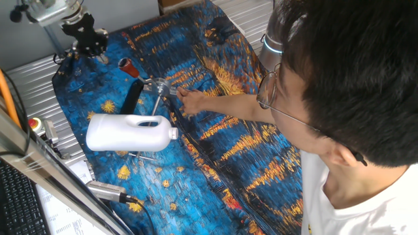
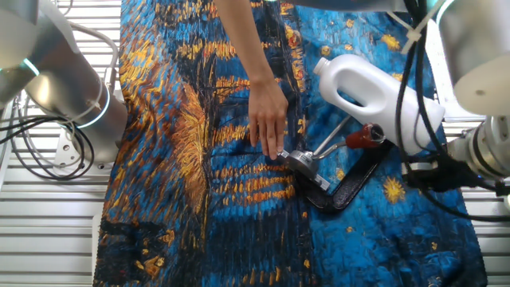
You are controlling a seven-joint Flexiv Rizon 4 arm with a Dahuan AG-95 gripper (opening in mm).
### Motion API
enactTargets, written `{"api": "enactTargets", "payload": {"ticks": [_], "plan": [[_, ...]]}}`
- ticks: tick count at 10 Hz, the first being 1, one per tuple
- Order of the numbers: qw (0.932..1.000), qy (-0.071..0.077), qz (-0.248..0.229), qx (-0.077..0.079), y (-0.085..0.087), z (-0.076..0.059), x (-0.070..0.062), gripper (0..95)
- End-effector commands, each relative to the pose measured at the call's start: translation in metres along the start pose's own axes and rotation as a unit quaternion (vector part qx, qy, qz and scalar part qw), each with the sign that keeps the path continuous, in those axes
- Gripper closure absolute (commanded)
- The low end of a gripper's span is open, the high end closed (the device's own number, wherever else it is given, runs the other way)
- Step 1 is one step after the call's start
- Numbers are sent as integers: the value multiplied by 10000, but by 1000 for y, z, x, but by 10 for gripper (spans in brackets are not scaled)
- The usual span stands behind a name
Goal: Pull up the lever
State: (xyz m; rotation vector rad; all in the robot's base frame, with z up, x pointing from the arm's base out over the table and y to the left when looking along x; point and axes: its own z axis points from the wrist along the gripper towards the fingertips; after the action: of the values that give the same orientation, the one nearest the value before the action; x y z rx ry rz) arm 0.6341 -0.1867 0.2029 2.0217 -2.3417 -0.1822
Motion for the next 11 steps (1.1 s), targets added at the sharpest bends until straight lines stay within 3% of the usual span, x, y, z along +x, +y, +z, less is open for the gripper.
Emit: {"api": "enactTargets", "payload": {"ticks": [1,3,4,6,7,8,9,10,11], "plan": [[9668,-27,2539,284,-24,3,10,950],[9438,-56,3294,278,-26,5,10,950],[9283,-23,3706,304,-26,5,10,950],[8741,-92,4844,336,-26,7,7,950],[8162,-239,5759,386,-28,10,2,950],[7826,-398,6205,318,-29,13,-3,950],[7505,-587,6578,246,-31,17,-11,950],[7243,-723,6854,210,-32,22,-20,950],[7033,-791,7062,191,-33,24,-27,950]]}}
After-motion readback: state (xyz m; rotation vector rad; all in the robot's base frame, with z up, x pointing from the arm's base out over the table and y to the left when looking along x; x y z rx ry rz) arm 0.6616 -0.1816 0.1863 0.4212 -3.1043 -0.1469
